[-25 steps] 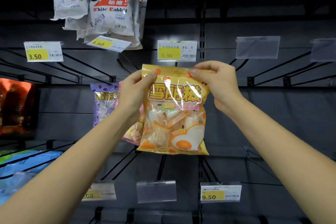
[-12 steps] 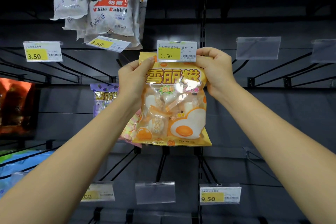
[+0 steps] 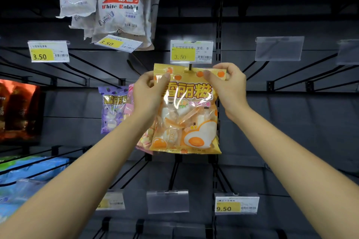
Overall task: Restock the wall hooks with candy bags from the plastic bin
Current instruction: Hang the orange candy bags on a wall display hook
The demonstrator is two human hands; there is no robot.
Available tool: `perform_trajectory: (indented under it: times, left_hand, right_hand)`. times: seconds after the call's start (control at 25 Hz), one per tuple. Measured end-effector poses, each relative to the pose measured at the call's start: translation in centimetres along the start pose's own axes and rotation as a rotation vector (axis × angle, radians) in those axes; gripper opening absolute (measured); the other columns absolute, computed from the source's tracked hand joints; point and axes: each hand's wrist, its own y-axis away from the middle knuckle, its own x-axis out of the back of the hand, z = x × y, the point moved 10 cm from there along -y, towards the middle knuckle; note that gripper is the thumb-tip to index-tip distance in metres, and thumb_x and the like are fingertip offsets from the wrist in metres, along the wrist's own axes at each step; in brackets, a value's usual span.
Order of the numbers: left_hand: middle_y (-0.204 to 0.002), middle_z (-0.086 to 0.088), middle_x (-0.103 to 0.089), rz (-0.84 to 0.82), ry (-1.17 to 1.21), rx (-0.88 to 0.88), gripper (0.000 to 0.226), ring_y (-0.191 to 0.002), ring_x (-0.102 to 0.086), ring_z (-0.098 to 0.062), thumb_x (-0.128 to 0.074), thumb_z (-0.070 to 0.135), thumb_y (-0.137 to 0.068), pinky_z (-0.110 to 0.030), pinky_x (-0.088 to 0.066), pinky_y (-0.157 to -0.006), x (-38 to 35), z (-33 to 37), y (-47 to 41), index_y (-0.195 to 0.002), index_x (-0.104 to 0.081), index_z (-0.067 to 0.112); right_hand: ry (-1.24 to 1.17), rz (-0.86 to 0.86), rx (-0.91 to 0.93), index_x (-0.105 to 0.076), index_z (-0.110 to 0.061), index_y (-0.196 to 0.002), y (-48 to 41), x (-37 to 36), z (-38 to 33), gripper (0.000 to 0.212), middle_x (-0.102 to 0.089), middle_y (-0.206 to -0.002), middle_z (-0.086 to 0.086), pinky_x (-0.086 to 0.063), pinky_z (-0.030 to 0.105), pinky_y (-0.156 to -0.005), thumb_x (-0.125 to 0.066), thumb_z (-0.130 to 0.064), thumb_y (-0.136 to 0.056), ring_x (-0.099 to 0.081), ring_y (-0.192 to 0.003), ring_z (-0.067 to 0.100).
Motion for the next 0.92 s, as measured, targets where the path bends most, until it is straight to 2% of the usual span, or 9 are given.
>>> perform_trajectory:
  times: [0.08,0.16,0.24,0.36,0.52,0.64,0.76,0.84,0.92]
  left_hand:
    - [-0.108,0.003,-0.062,-0.061,-0.095,-0.104,0.060,-0.093,-0.064,-0.002,-0.080,0.024,-0.079,-0.021,-0.052,-0.083,0.2,-0.5,1.4,-0.127,-0.044,0.025]
    - [-0.128,0.009,-0.052,-0.192,-0.204,-0.204,0.088,-0.106,-0.055,0.013,-0.086,0.031,-0.069,-0.011,-0.049,-0.085,-0.2,-1.3,3.4,-0.138,-0.032,0.036]
    - [-0.141,0.012,-0.044,-0.278,-0.269,-0.245,0.097,-0.121,-0.049,0.004,-0.086,0.038,-0.063,-0.018,-0.049,-0.090,-0.2,-2.4,4.6,-0.142,-0.030,0.041]
    - [-0.140,0.025,-0.040,-0.304,-0.349,-0.290,0.094,-0.129,-0.045,-0.008,-0.086,0.041,-0.061,-0.032,-0.049,-0.097,-0.3,-2.8,4.6,-0.142,-0.038,0.038]
    - [-0.145,0.011,-0.043,-0.300,-0.352,-0.182,0.096,-0.131,-0.047,-0.020,-0.090,0.027,-0.064,-0.051,-0.048,-0.102,-1.2,-4.2,3.8,-0.145,-0.038,0.028]
    - [-0.142,0.013,-0.041,-0.292,-0.359,-0.172,0.094,-0.130,-0.045,-0.017,-0.089,0.027,-0.066,-0.043,-0.045,-0.104,-1.3,-4.3,4.0,-0.144,-0.038,0.030]
    - [-0.141,0.005,-0.038,-0.257,-0.390,-0.177,0.080,-0.129,-0.041,-0.016,-0.086,0.028,-0.071,-0.033,-0.039,-0.105,-0.7,-3.2,4.9,-0.140,-0.045,0.030]
    - [-0.138,-0.006,-0.044,-0.171,-0.421,-0.238,0.053,-0.125,-0.045,-0.017,-0.079,0.023,-0.079,-0.019,-0.038,-0.100,0.6,-1.1,6.2,-0.127,-0.057,0.027]
    - [-0.117,-0.003,-0.061,-0.138,-0.384,-0.281,0.023,-0.099,-0.057,-0.006,-0.071,0.015,-0.086,-0.010,-0.043,-0.079,2.2,0.9,8.1,-0.105,-0.065,0.026]
  right_hand:
    - [0.010,0.019,0.112,-0.051,-0.018,-0.110,2.3,0.7,0.0,0.037,-0.067,-0.088,0.000,-0.053,0.031,-0.068,-0.073,-0.025,-0.081,-0.063,-0.074,0.011]
    - [0.071,-0.031,0.219,-0.039,-0.030,-0.125,4.9,1.1,0.7,0.056,-0.062,-0.100,-0.005,-0.050,0.020,-0.065,-0.072,-0.032,-0.080,-0.060,-0.078,0.010]
    - [0.142,-0.142,0.287,-0.028,-0.045,-0.130,6.9,0.8,1.7,0.068,-0.057,-0.109,-0.008,-0.049,0.018,-0.067,-0.071,-0.037,-0.078,-0.059,-0.085,0.009]
    - [0.208,-0.193,0.289,-0.031,-0.055,-0.123,7.3,0.6,3.0,0.061,-0.062,-0.101,-0.009,-0.047,0.013,-0.061,-0.069,-0.041,-0.077,-0.059,-0.080,0.007]
    - [0.276,-0.150,0.219,-0.036,-0.045,-0.126,6.4,0.5,4.6,0.058,-0.063,-0.091,-0.002,-0.042,0.009,-0.059,-0.069,-0.038,-0.079,-0.057,-0.076,0.010]
    - [0.308,-0.138,0.161,-0.041,-0.035,-0.127,6.4,0.8,5.4,0.055,-0.062,-0.092,-0.004,-0.046,0.016,-0.063,-0.071,-0.034,-0.081,-0.059,-0.079,0.010]
    - [0.327,-0.032,0.192,-0.051,-0.025,-0.116,7.1,2.3,3.3,0.039,-0.057,-0.094,-0.006,-0.043,0.010,-0.061,-0.071,-0.031,-0.082,-0.055,-0.081,0.007]
    - [0.319,0.028,0.242,-0.059,-0.019,-0.102,8.5,3.2,0.9,0.020,-0.058,-0.094,-0.001,-0.042,0.010,-0.060,-0.068,-0.024,-0.085,-0.055,-0.080,0.013]
    - [0.281,0.023,0.274,-0.062,-0.016,-0.094,10.7,3.2,-1.3,0.009,-0.060,-0.087,0.001,-0.043,0.013,-0.060,-0.065,-0.015,-0.085,-0.055,-0.073,0.014]
